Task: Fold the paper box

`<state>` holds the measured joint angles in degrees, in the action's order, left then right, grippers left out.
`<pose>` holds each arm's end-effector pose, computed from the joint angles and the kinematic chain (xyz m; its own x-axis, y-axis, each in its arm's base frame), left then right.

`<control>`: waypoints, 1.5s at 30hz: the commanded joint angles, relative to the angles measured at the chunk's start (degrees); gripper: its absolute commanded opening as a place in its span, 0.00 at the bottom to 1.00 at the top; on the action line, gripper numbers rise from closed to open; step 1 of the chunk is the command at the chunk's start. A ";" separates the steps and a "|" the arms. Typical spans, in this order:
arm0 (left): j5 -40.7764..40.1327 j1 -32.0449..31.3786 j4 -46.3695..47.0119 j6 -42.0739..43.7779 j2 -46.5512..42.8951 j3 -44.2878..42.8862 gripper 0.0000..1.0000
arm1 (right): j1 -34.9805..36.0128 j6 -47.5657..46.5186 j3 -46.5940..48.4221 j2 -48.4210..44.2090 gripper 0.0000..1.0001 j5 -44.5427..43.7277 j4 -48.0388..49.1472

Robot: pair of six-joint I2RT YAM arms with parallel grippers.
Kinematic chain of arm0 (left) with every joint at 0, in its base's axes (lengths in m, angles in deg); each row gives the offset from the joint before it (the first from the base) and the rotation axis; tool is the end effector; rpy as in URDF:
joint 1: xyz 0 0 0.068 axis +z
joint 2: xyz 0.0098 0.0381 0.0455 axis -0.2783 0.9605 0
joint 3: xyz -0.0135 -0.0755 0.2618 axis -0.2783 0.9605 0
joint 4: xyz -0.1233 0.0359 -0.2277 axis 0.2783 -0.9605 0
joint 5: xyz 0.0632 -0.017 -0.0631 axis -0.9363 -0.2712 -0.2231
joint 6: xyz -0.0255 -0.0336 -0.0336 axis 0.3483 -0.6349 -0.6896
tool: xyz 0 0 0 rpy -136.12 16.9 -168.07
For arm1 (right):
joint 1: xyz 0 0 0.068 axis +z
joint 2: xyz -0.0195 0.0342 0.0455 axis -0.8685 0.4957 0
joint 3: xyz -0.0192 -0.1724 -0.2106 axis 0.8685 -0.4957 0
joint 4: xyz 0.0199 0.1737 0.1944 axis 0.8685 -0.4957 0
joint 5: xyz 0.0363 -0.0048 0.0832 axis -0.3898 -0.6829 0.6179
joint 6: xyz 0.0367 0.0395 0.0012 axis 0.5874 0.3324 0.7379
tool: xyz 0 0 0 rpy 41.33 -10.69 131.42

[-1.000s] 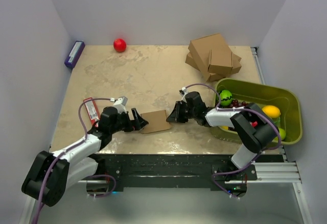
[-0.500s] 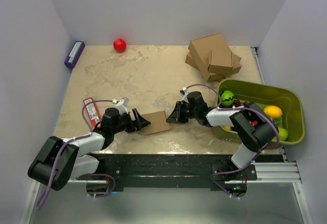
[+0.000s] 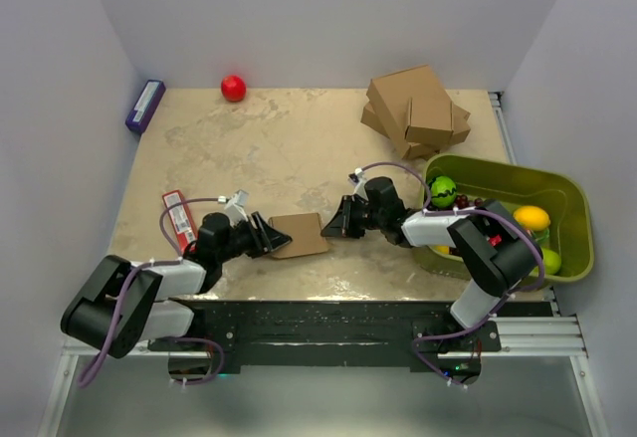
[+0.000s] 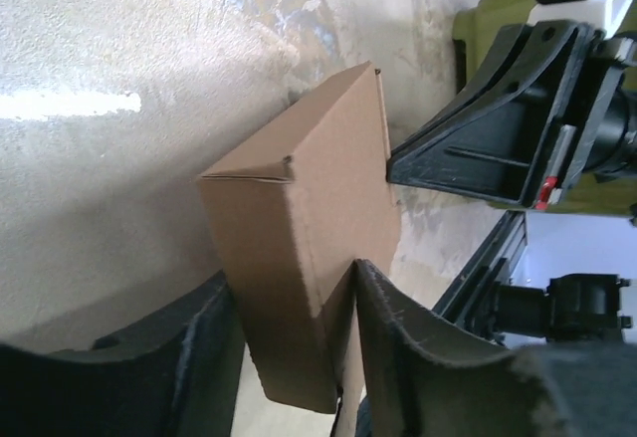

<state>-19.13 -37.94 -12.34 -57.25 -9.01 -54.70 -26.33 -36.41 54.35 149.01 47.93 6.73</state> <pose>0.1773 -0.0876 0.1226 -0.7978 -0.4400 -0.4122 0.1189 0.5555 -0.8230 0.2512 0.1891 0.1379 -0.9188 0.1466 -0.3666 -0.2115 0.6014 0.7705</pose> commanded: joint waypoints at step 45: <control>30.05 7.81 -12.46 -28.10 -26.05 6.14 0.23 | 59.56 -53.38 10.23 -8.51 0.75 -85.98 -24.72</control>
<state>6.60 -30.46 -26.94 -82.28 -34.38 -49.76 32.66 -88.71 61.67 137.08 -27.74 -17.77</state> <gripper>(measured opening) 0.363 0.755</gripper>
